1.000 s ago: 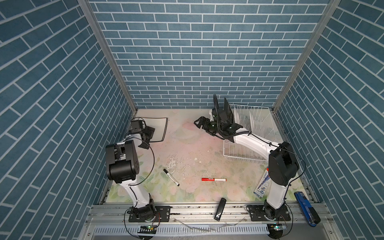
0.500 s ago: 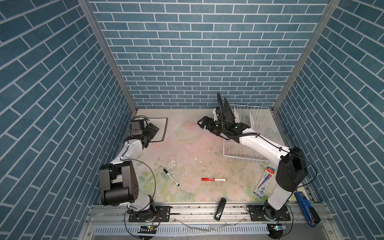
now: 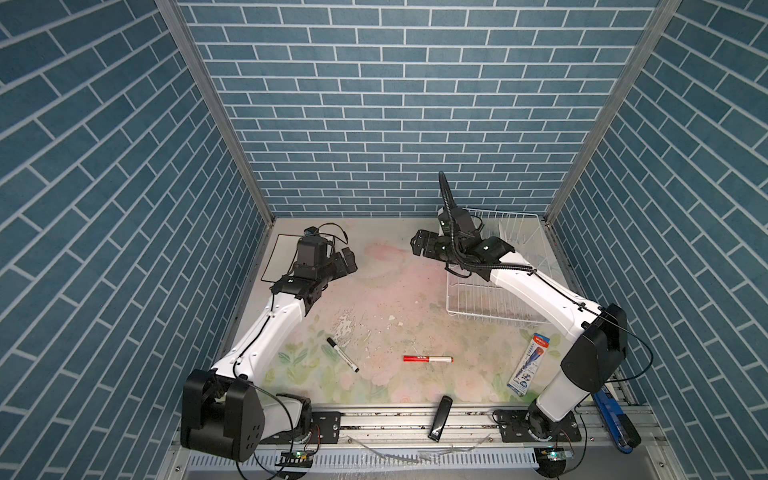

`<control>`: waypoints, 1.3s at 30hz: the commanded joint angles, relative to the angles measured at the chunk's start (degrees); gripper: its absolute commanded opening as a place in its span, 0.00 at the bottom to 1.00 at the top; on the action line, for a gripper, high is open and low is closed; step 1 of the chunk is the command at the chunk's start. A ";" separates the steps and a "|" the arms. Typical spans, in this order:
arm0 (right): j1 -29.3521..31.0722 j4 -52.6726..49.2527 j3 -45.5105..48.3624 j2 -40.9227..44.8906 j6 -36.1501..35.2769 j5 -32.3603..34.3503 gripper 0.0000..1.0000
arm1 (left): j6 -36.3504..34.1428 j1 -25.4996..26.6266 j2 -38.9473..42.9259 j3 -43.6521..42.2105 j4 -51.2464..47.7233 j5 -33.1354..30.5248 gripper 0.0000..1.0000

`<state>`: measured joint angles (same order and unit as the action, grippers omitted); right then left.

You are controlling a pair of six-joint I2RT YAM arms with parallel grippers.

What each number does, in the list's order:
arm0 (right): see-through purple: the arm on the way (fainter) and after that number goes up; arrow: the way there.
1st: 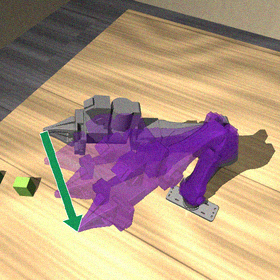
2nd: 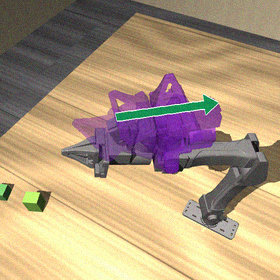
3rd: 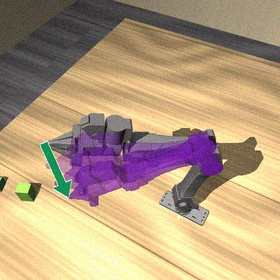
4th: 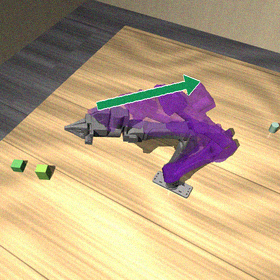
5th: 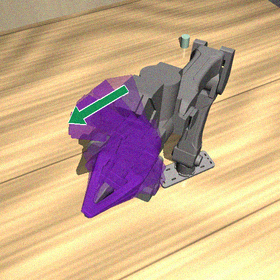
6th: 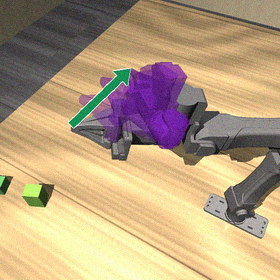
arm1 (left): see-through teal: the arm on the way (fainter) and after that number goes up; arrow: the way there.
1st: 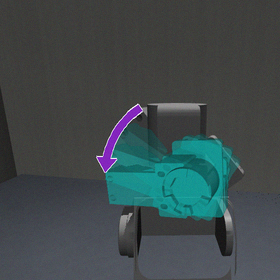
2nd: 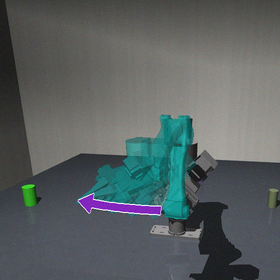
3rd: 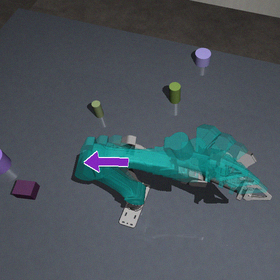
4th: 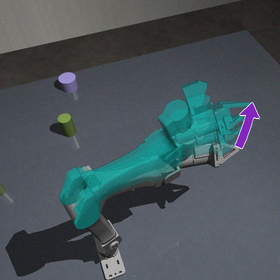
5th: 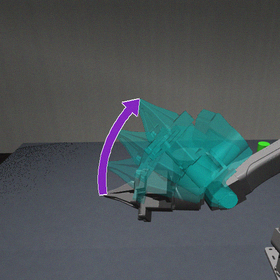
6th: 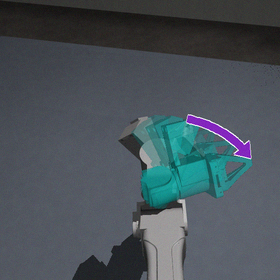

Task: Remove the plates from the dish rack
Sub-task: 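Raise the left gripper off the stack while the right gripper reaches into the rack, then close the right gripper on the dark round plate in the rack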

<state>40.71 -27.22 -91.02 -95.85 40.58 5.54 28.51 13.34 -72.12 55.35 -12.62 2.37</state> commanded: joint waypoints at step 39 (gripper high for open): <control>-3.00 -3.57 -20.42 -25.43 -32.22 41.20 0.72 | 0.36 6.98 -7.20 -2.62 7.35 -0.28 1.00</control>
<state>38.11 -32.97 -108.95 -120.46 10.00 44.16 28.88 20.14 -78.30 51.33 -5.67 1.76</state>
